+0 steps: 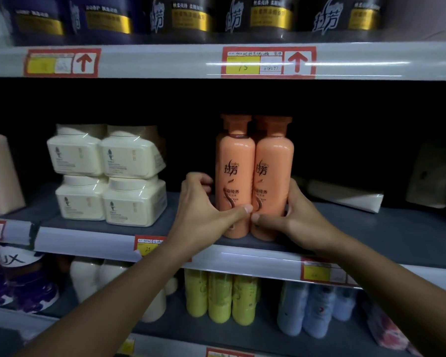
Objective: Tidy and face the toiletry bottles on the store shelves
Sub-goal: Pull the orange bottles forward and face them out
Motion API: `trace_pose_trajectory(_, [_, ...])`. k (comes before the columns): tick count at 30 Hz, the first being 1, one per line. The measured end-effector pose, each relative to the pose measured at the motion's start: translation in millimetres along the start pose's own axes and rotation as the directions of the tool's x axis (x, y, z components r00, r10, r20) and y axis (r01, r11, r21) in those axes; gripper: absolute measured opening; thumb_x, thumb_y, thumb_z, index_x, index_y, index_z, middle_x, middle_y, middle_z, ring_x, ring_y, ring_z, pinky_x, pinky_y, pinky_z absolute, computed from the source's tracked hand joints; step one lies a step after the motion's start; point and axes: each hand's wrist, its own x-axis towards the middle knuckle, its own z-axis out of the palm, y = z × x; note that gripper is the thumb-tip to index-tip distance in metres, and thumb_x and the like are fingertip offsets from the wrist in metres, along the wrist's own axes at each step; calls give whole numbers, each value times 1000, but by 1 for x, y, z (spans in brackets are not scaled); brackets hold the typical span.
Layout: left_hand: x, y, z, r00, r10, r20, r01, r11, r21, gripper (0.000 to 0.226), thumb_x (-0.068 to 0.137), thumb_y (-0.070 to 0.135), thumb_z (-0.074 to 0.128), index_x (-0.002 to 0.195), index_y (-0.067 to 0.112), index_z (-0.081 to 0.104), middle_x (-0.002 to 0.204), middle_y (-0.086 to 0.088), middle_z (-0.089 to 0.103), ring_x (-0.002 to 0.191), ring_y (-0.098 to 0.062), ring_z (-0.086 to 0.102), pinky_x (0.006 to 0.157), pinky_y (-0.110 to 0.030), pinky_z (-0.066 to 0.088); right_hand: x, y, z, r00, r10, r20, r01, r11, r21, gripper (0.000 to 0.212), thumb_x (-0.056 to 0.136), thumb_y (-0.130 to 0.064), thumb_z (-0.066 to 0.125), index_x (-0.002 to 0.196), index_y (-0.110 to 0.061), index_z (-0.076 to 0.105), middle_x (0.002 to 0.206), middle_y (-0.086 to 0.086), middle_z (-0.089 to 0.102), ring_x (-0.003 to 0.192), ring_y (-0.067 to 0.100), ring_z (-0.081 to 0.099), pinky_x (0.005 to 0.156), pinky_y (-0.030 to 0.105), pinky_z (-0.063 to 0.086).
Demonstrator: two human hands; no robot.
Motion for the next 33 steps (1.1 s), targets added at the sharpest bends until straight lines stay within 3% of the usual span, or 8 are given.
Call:
trace_pose_trajectory(3, [14,3,-9,994,4,111,5,997,-79,133,44,77,81,155,36,17,158,2,28,144,-14,34,109,-25,34,6,-2,-2,1000,7,20,-8,997,71,101,69,-28,97,149,-26,35,135,-9,62,118,0,66,99,29,57])
trace_pose_trajectory(5, [24,6,-11,971,-18,239,65,980,-188,145,44,73,85,161,34,7,164,1,30,147,-14,36,114,-30,33,12,-4,-2,999,-3,51,-2,995,99,100,66,-28,98,145,-25,38,135,-5,65,120,8,67,98,36,59])
trace_pose_trajectory(7, [32,6,-6,935,22,353,90,950,-299,135,46,60,93,154,27,19,150,0,52,133,-12,57,113,-38,47,16,-6,-1,996,-58,66,51,994,95,80,70,-10,95,131,-30,48,122,-7,72,115,7,70,91,27,59])
trace_pose_trajectory(9, [35,4,3,930,62,363,69,939,-336,113,49,48,94,140,24,31,133,3,63,118,-6,67,104,-35,56,20,-5,-1,994,-90,66,84,992,92,69,70,-3,91,122,-29,53,116,-8,75,112,9,72,90,28,60])
trace_pose_trajectory(13, [35,1,14,944,73,323,65,916,-395,103,56,40,95,139,25,37,129,1,68,116,-10,70,97,-32,59,24,0,-2,991,-107,78,100,990,96,84,69,-13,96,137,-24,48,130,5,69,120,17,69,101,43,58])
trace_pose_trajectory(18, [35,0,21,947,66,314,79,900,-429,100,60,36,95,143,23,42,128,-3,72,115,-18,72,99,-43,59,27,6,-5,990,-127,62,121,989,82,75,72,-10,95,133,-21,52,126,8,71,118,20,71,98,44,59])
trace_pose_trajectory(25, [32,8,32,953,54,297,80,902,-424,95,62,34,95,142,23,45,124,-2,73,111,-17,74,96,-43,61,29,21,-12,999,-31,34,30,998,49,115,54,-49,102,144,-18,38,136,5,63,122,18,68,97,45,59])
trace_pose_trajectory(33, [27,21,53,957,54,285,67,914,-401,88,68,26,95,138,25,42,122,0,73,109,-14,74,94,-41,61,14,24,-36,1000,-11,14,11,1000,29,118,54,-49,102,146,-25,32,139,-1,60,124,12,65,99,42,58])
